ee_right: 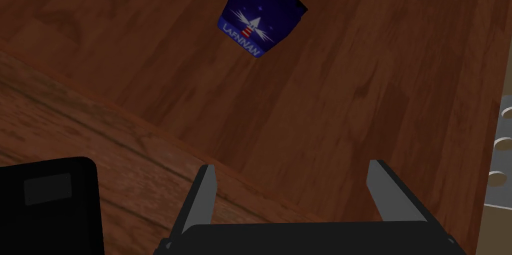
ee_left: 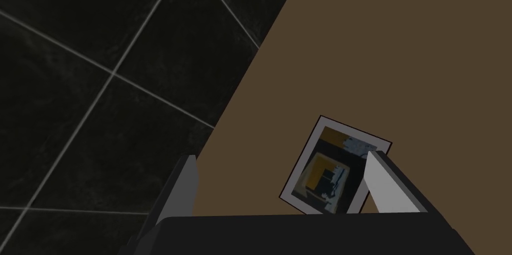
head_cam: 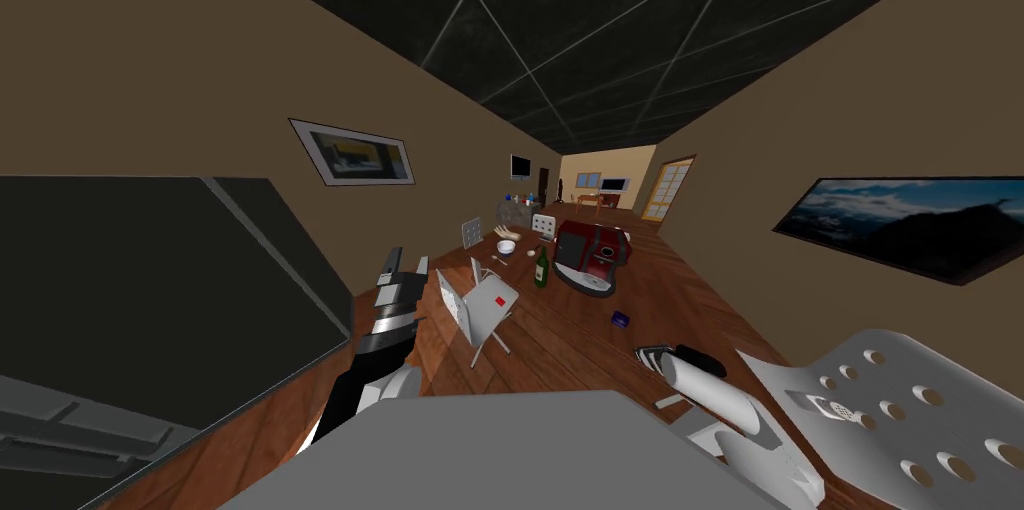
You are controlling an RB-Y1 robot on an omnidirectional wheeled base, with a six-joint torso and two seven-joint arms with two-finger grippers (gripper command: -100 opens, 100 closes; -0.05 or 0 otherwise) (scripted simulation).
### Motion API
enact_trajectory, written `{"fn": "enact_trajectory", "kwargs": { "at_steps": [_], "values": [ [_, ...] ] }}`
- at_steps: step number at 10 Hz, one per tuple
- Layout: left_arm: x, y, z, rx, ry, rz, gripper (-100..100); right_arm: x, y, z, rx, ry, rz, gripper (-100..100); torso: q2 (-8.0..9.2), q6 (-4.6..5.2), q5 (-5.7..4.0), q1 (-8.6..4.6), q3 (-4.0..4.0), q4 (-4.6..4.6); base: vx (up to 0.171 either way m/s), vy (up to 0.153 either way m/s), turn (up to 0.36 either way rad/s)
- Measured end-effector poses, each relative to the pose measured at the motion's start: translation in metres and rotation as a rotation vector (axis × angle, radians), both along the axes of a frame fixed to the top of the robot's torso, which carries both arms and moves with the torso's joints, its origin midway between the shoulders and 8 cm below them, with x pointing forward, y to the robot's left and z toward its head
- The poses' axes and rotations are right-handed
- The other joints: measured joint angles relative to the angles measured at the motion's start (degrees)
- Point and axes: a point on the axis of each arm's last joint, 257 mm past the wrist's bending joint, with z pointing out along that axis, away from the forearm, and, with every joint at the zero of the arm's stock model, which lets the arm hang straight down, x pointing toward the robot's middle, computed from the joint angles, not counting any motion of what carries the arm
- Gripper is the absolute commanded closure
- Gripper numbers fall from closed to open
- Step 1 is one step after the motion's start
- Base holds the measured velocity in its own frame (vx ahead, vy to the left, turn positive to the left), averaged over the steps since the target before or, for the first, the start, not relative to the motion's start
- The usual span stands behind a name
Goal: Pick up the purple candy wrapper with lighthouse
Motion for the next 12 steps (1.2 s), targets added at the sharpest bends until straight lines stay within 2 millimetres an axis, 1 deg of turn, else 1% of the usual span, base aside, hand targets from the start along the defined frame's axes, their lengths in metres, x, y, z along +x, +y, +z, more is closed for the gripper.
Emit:
{"fn": "enact_trajectory", "kwargs": {
  "at_steps": [5,6,7,12],
  "values": [
    [0.000,0.000,0.000,0.000,0.000,0.000,0,0.001,0.011,-0.018,0.149,0.047,-0.088,-100,0.00,-0.01,-0.01,-0.01,-0.01,-0.01,0.084,0.018,-0.086],
    [0.000,0.000,0.000,0.000,0.000,0.000,0,0.004,0.013,-0.020,0.179,0.053,-0.106,-100,-0.03,0.00,0.00,-0.02,-0.02,-0.01,0.063,0.019,-0.055],
    [0.000,0.000,0.000,0.000,0.000,0.000,0,0.003,0.014,-0.022,0.201,0.061,-0.119,-100,0.04,-0.01,-0.01,-0.04,0.01,0.00,0.100,0.009,-0.113],
    [0.000,0.000,0.000,0.000,0.000,0.000,0,0.013,0.026,-0.025,0.331,0.100,-0.198,-100,-0.07,-0.02,-0.02,-0.08,-0.05,-0.03,0.093,0.008,-0.100]
  ]
}}
